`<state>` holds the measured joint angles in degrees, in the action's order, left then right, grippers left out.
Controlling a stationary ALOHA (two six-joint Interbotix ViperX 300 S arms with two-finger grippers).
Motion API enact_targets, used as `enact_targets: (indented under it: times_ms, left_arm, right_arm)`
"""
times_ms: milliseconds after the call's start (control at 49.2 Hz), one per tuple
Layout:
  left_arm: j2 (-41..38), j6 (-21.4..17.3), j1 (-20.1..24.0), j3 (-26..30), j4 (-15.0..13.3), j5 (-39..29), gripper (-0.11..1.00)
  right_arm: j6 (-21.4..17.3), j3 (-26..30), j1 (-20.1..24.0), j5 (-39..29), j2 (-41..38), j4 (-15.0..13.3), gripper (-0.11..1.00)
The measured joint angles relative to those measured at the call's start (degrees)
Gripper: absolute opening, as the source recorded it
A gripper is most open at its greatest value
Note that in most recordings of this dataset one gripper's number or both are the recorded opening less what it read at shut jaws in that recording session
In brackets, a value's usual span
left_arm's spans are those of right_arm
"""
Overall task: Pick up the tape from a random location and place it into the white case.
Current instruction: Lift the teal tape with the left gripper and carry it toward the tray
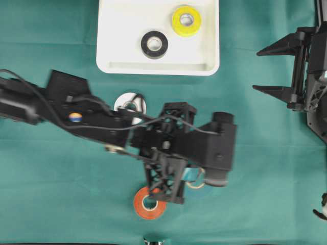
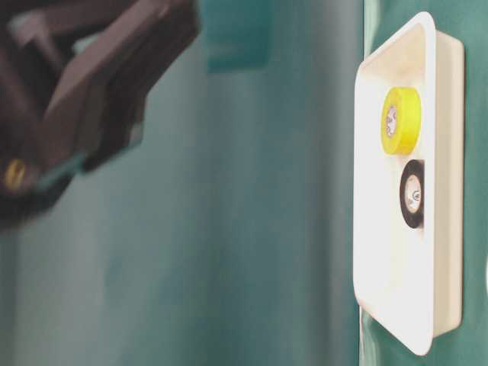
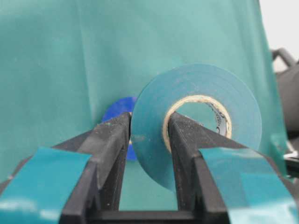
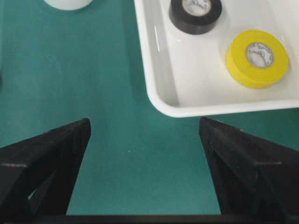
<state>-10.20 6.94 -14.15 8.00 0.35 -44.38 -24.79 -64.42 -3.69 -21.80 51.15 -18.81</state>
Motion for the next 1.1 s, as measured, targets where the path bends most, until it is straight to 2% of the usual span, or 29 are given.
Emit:
enact_targets:
  times_ms: [244,468,651,834,1098]
  left_arm:
    - [10.0,0.4,-0.4,-13.4,-0.1,7.3,0.22]
    - [16.4,3.6,-0.4,-23.0,-0.3,8.1,0.22]
    - [21.8,3.7,-0.4,-29.9,-0.2,9.0,0.22]
    - [25.0,3.8,-0.4,-33.5,-0.2,11.1,0.22]
    - [25.6,3.8,0.0,-33.9,-0.3,11.5,0.22]
  right_arm:
    - [-0.2,0.0,0.0,0.0,0.0,0.0,0.89]
    - [-0.2,0.0,0.0,0.0,0.0,0.0,0.89]
    - [-0.2,0.0,0.0,0.0,0.0,0.0,0.89]
    - [-0.1,0.0,0.0,0.0,-0.1,-0.1,0.89]
    - [-0.2,0.0,0.0,0.0,0.0,0.0,0.89]
